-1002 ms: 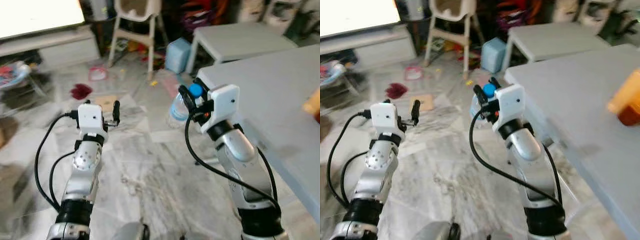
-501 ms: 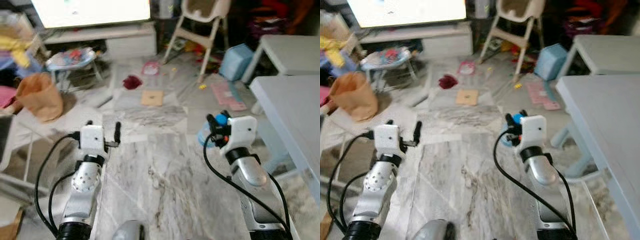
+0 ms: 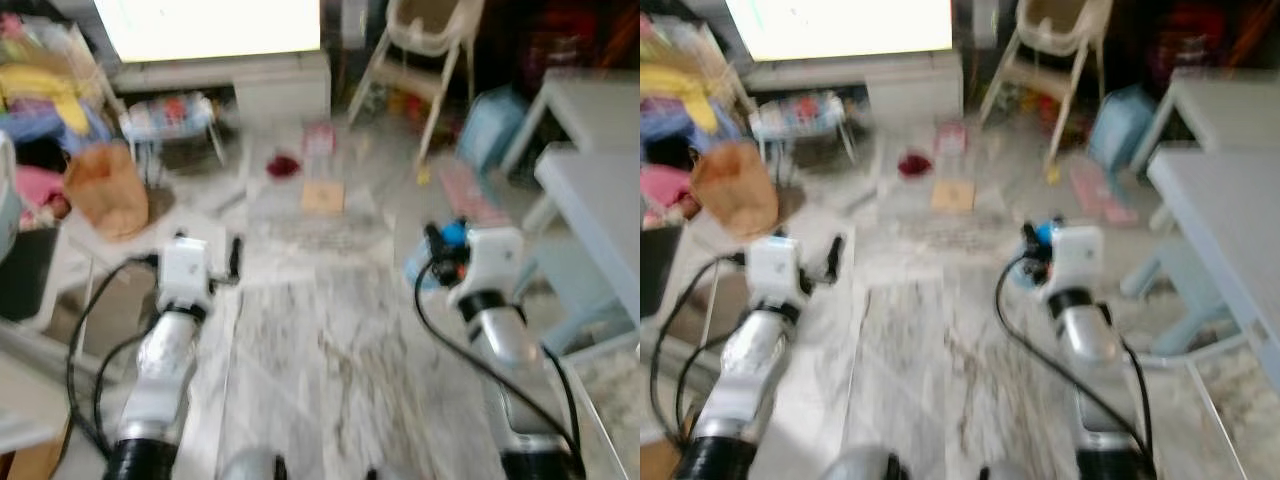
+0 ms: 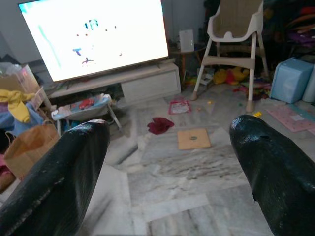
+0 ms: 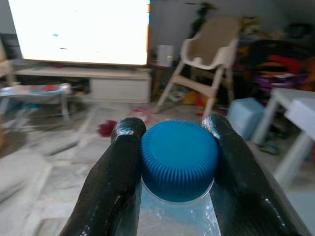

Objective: Restocking fridge

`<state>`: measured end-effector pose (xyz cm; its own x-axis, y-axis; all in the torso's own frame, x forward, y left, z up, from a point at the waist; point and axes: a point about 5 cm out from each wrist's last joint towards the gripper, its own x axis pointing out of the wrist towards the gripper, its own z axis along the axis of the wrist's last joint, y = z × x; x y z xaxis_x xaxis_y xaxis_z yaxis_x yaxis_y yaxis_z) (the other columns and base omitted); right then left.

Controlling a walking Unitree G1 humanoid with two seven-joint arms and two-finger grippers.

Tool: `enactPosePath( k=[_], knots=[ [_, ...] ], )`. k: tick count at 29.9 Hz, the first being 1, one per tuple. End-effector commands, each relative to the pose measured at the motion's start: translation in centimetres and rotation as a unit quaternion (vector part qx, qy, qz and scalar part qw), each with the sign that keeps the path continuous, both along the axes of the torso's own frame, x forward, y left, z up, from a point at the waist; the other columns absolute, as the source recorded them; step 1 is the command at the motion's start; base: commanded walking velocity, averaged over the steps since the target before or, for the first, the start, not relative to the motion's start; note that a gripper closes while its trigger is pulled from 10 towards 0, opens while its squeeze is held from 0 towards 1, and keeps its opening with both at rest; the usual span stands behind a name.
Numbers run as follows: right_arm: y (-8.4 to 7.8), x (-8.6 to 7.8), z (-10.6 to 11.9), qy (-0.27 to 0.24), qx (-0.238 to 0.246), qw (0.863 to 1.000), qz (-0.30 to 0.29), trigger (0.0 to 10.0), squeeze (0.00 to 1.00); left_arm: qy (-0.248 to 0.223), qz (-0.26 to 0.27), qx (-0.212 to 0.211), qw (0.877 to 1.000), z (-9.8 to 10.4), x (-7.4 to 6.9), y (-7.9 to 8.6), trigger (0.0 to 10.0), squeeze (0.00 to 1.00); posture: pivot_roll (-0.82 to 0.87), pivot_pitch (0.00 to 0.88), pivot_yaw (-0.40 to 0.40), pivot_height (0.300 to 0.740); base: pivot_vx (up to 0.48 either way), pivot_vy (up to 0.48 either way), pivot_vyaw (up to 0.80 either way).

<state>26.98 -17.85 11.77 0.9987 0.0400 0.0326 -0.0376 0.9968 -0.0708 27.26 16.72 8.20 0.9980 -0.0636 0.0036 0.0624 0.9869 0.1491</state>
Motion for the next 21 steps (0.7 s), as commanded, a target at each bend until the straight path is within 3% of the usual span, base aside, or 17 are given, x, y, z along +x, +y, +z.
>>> enactPosePath(
  k=[1,3,21],
  knots=[
    [1.11,0.16,0.82,-0.021,0.009,1.000,0.018,10.0,0.00,0.001,0.019,0.018,1.000,0.04,-0.16,1.38,10.0,0.00,0.00,0.000,0.000,0.740,0.000,0.476,0.00],
    [1.29,-0.21,0.41,-0.018,0.006,1.000,0.024,10.0,0.00,0.017,0.024,0.033,0.999,-0.92,-1.06,2.16,10.0,0.00,0.00,0.000,-0.001,0.740,0.000,0.459,0.22],
    [1.29,-0.21,0.41,-0.018,0.006,1.000,0.024,10.0,0.00,0.017,0.024,0.033,0.999,-0.92,-1.06,2.16,10.0,0.00,0.00,0.000,-0.001,0.740,0.000,0.458,0.44]
  ],
)
